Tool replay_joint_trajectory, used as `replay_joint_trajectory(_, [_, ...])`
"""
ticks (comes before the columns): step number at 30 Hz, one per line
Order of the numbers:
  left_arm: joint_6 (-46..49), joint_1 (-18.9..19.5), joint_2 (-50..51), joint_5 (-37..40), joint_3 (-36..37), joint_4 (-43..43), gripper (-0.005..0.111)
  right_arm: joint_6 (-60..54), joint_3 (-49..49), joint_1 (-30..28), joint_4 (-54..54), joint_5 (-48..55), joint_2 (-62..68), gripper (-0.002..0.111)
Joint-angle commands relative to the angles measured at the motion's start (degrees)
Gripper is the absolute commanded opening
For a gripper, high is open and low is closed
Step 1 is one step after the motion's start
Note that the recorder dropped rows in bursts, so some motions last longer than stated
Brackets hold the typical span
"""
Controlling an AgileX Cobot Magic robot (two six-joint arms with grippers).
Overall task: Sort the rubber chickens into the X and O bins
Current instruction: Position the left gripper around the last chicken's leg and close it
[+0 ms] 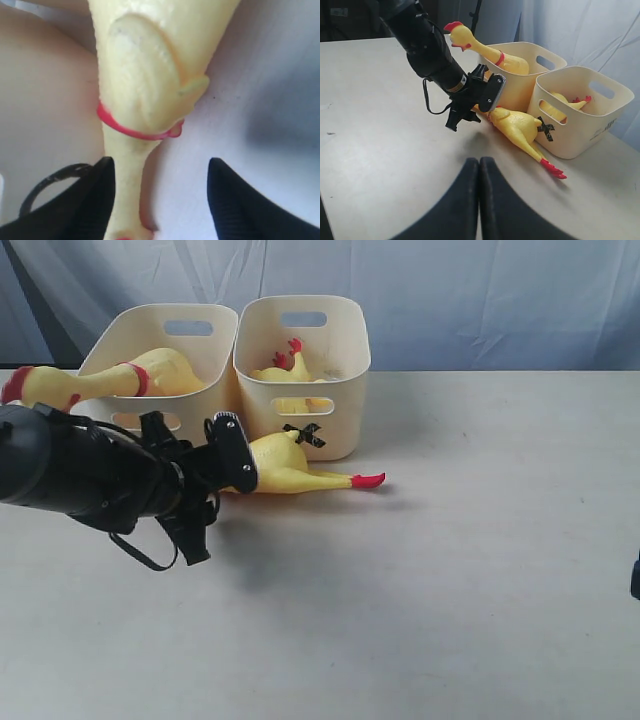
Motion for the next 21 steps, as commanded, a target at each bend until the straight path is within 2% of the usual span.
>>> replay_joint_trajectory(1, [-0.22,-0.08,-0.51,-0.52,0.16,4.81,0.053,0.03,0.28,-0.31,-0.13,-0.93,-0.24,0.0])
replay_joint_trajectory(4, [-0.22,-0.08,-0.51,-0.52,0.16,7.3,0.053,0.03,0.28,-0.31,-0.13,-1.04,-0.24,0.0])
replay_joint_trajectory(14, [0.78,0.02,2.3,-0.68,0.16,7.39,0.053,0.03,0.28,-0.31,-0.13,-1.04,-0.24,0.0])
replay_joint_trajectory(21, [0.78,0.02,3.1,3.97,-0.05,7.39,0.053,0.03,0.28,-0.31,-0.13,-1.04,-0.24,0.0])
